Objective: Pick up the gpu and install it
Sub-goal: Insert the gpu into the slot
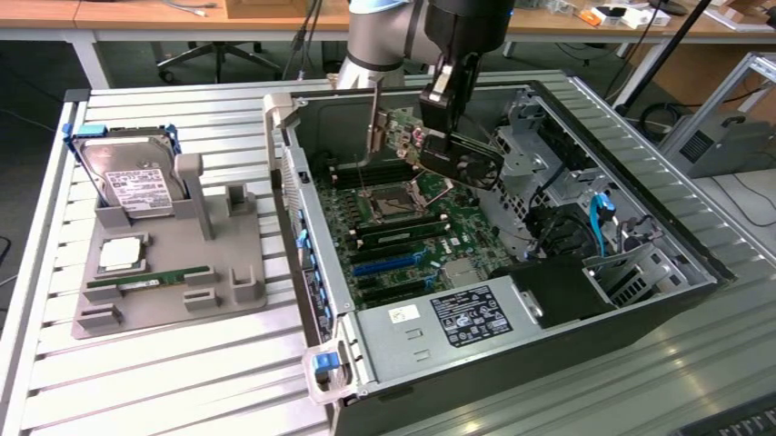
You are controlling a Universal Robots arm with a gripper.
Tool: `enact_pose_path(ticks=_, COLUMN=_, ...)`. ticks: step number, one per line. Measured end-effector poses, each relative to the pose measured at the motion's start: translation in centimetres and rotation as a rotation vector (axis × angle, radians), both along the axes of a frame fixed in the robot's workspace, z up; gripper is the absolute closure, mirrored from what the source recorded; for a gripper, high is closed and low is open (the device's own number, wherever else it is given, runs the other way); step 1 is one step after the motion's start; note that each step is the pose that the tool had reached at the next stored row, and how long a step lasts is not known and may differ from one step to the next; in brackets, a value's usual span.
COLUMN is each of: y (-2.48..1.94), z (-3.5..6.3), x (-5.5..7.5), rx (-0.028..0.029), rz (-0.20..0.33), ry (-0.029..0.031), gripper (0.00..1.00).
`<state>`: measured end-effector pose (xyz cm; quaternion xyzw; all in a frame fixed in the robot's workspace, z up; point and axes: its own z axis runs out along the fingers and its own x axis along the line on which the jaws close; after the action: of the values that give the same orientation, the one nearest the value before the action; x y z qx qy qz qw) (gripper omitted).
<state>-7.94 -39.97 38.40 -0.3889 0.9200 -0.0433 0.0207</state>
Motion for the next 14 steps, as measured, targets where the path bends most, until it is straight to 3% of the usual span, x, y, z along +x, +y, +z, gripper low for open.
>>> enact_pose_path(ticks=14, y=0.0, z=-0.02, x=0.0, rx=-0.0041, rz=0.045, ry=-0.0001, gripper=0.73)
